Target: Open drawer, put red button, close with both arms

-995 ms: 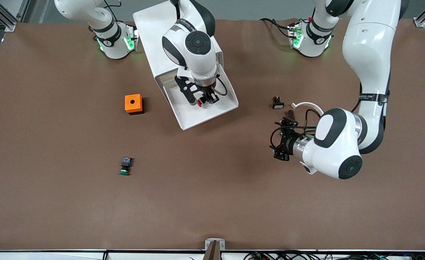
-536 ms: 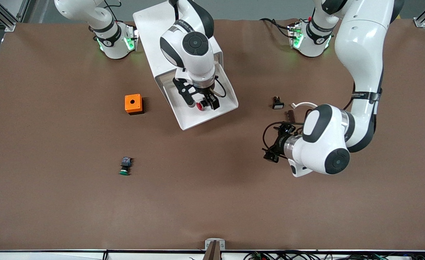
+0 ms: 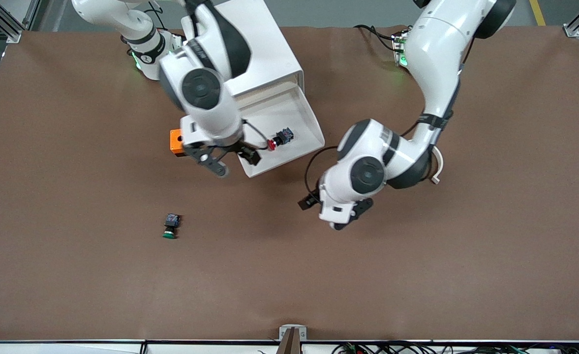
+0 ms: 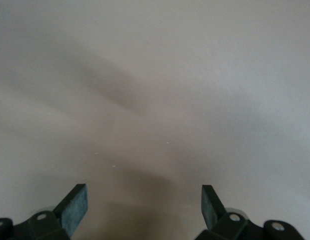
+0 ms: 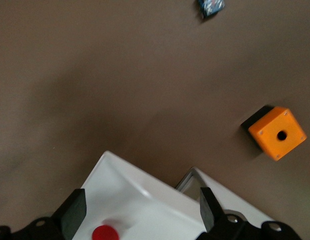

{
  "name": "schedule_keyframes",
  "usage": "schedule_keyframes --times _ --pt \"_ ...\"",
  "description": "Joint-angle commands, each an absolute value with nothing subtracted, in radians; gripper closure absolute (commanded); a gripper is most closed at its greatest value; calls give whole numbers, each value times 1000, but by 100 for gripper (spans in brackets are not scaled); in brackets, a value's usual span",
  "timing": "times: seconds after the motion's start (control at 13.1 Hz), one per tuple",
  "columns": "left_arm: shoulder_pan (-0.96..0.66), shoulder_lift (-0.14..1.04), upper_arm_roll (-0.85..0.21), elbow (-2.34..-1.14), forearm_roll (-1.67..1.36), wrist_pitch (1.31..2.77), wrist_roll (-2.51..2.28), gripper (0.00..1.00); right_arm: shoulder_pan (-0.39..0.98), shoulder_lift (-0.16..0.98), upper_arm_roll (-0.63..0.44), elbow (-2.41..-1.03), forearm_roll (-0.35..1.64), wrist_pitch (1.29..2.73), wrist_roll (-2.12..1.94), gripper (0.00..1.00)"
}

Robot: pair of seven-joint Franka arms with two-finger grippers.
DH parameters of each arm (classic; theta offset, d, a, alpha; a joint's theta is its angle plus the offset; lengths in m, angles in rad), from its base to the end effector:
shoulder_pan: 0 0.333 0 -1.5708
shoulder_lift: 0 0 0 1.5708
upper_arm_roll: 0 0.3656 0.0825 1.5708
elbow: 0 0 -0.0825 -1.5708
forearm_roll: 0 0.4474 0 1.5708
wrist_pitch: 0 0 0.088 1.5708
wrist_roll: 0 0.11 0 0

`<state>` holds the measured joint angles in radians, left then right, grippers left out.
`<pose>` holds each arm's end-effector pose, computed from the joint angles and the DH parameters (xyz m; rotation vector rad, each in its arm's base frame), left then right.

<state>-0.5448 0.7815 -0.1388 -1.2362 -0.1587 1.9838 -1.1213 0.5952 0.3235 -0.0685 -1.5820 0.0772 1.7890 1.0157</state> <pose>0.6642 -0.5143 0.3085 2.8873 0.8028 -0.3122 0.6151 0.3719 0.4655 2.9939 -0.7769 -0.1849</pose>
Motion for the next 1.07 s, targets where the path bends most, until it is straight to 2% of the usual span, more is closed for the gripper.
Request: schedule_keyframes --times 0.0,0.31,0.69,0.99 --pt "-610 807 -141 -1251 -110 2023 -1101 0 464 270 -48 -1585 -19 1695 715 0" --pt "-679 781 -141 -1344 -110 2071 -1147 0 237 209 -48 -1585 -34 1629 282 0" --pt "-782 758 -143 -1404 -110 2071 -1227 0 -6 164 -48 -1574 -20 1566 -31 0" --pt "-877 759 -143 -1414 -110 2071 -1316 0 -57 172 -46 -1476 -34 1460 -58 0"
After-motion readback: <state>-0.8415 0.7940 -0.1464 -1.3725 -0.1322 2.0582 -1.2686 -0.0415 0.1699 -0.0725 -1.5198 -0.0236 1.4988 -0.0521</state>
